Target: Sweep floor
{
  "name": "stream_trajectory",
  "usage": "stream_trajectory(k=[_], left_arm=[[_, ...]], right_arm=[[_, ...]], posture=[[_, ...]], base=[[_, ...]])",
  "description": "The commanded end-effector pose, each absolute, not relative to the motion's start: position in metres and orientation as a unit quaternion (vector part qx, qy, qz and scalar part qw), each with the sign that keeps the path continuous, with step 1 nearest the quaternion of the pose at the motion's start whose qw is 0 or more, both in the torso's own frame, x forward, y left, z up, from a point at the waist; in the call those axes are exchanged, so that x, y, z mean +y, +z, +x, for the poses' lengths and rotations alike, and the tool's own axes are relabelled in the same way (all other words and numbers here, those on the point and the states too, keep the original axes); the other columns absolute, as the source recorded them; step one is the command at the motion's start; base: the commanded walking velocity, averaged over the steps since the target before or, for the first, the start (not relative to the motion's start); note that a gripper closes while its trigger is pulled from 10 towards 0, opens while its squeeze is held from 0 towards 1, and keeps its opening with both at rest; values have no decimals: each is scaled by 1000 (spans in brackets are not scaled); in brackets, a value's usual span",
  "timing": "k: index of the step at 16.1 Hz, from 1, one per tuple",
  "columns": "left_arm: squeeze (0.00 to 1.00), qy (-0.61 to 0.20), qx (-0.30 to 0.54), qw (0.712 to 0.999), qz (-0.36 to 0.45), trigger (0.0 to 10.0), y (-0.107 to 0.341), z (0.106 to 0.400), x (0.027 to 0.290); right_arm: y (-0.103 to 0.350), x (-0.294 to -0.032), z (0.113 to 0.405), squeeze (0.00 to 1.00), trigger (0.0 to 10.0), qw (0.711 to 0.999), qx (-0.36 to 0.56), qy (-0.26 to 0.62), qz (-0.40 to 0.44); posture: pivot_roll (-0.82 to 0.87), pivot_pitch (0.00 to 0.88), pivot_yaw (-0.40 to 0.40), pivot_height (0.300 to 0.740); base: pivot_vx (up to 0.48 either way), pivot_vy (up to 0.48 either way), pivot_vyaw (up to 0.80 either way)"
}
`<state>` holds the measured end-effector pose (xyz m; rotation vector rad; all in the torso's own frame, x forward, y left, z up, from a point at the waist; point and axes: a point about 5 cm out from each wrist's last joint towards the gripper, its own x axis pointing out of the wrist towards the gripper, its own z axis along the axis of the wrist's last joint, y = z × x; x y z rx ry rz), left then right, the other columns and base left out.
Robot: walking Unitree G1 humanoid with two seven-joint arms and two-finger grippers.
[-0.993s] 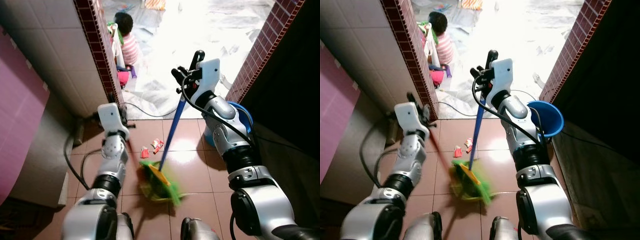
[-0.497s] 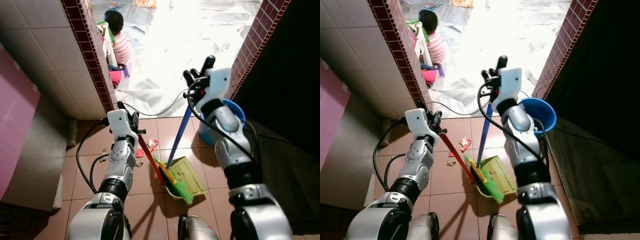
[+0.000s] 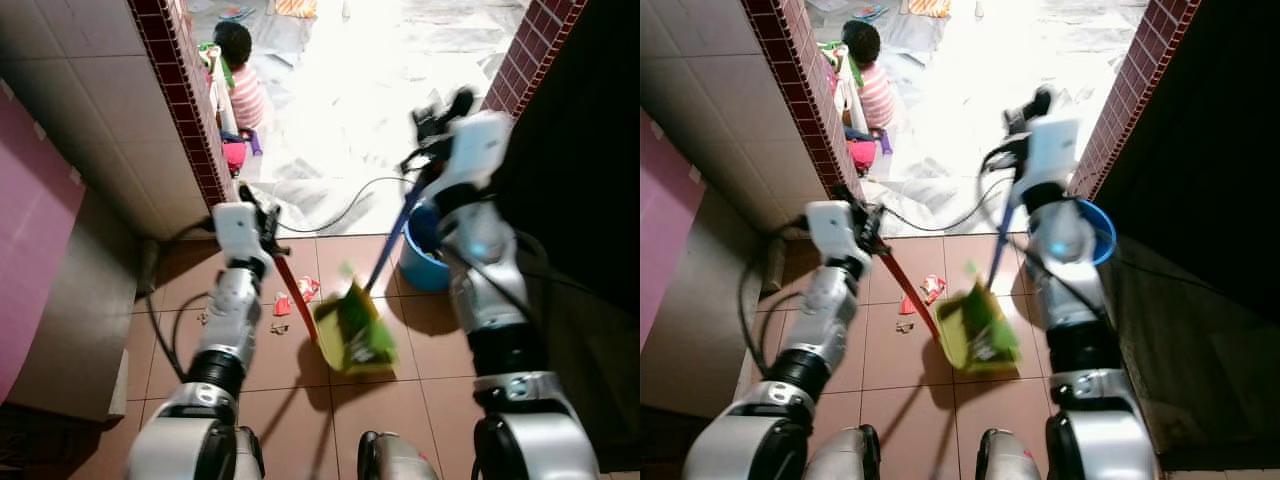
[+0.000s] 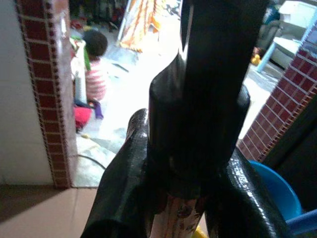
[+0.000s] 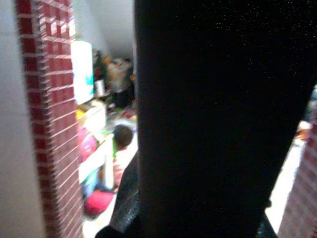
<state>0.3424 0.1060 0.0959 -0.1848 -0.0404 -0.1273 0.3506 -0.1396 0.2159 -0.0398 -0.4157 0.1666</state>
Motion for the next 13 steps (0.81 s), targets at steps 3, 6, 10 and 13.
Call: stream_trajectory(k=[3, 6, 10, 13], left_arm=[[0, -62, -24, 996, -60, 10000, 86, 333, 119], [0, -53, -13, 997, -46, 10000, 78, 327, 125], [0, -51, -8, 998, -40, 10000, 73, 323, 125], [0, -54, -2, 998, -31, 10000, 69, 320, 122]], right_arm=[[231, -144, 352, 0, 10000, 968, -243, 63, -28], [226, -154, 356, 0, 10000, 972, -230, 44, -22], [206, -155, 358, 0, 10000, 982, -184, 26, 34], [188, -156, 355, 0, 10000, 988, -153, 22, 14]], posture=[[-94, 0, 45, 740], [-93, 0, 46, 740], [-96, 0, 49, 740], [-88, 0, 44, 740]], base=[[0, 0, 0], [0, 0, 0], [0, 0, 0], [0, 0, 0]])
